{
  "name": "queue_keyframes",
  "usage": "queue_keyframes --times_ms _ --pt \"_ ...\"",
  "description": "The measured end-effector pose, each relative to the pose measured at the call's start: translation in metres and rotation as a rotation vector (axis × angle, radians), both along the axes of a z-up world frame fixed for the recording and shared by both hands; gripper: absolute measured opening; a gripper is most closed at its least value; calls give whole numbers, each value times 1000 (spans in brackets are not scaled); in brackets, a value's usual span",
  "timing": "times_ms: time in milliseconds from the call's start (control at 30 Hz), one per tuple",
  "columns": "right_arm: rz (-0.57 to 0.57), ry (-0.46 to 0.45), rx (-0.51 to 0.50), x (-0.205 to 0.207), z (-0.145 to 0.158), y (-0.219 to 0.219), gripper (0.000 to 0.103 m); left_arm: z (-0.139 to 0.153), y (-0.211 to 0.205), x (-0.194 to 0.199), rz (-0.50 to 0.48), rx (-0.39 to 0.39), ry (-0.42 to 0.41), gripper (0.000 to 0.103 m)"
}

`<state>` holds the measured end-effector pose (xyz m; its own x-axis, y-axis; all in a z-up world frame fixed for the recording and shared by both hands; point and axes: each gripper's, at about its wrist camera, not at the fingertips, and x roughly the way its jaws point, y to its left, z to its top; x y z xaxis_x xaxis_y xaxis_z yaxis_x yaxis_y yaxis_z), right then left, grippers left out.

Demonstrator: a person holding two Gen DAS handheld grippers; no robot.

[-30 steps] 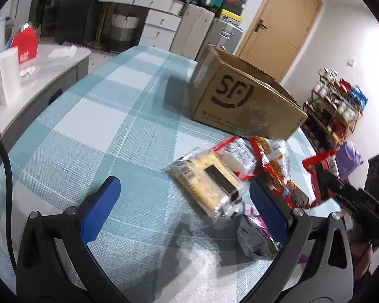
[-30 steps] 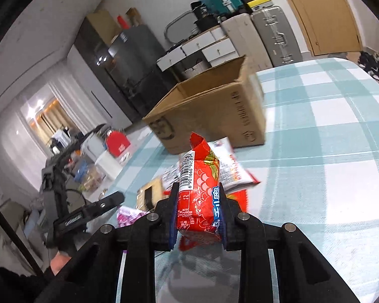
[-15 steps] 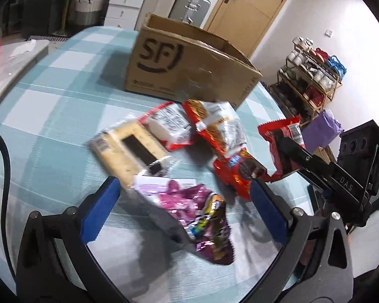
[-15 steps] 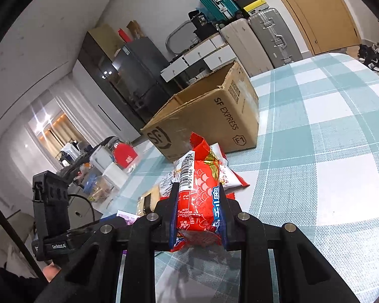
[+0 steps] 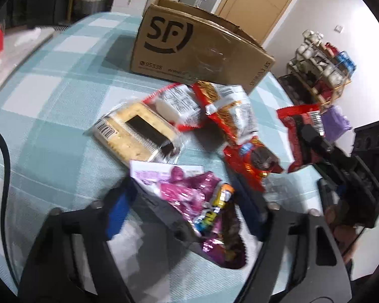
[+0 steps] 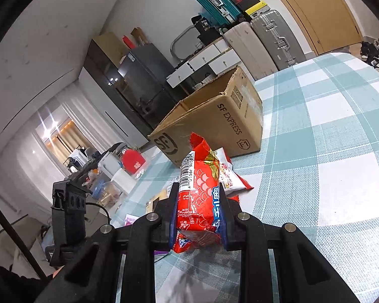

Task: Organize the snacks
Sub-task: 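Grasp the red noodle bag with right tool while left tool grasps a purple candy bag, then carry both bags over the SF box and lower them inside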

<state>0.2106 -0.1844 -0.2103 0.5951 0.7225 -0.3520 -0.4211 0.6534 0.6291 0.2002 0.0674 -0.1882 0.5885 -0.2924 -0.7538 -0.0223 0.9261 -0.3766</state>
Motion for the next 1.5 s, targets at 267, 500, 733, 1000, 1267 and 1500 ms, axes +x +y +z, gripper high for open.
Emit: queue_keyframes --times_ms 267,500,733,1000,1267,1500 --pt "0 0 2 0 -1 0 26 3 -11 -12 -27 34 28 49" --pt "0 1 1 0 -1 0 26 7 -13 -27 -45 68 25 47" --pt "-1 2 1 0 -1 -1 26 16 -15 -34 -60 93 0 47" --pt "-12 -6 -5 -1 -2 -3 26 36 -5 -39 -50 107 -53 47" --pt "5 2 -77 -5 4 12 26 61 16 -36 -33 97 -107 47" --pt "33 -30 -104 -8 34 19 26 97 35 -19 -26 95 -181 47"
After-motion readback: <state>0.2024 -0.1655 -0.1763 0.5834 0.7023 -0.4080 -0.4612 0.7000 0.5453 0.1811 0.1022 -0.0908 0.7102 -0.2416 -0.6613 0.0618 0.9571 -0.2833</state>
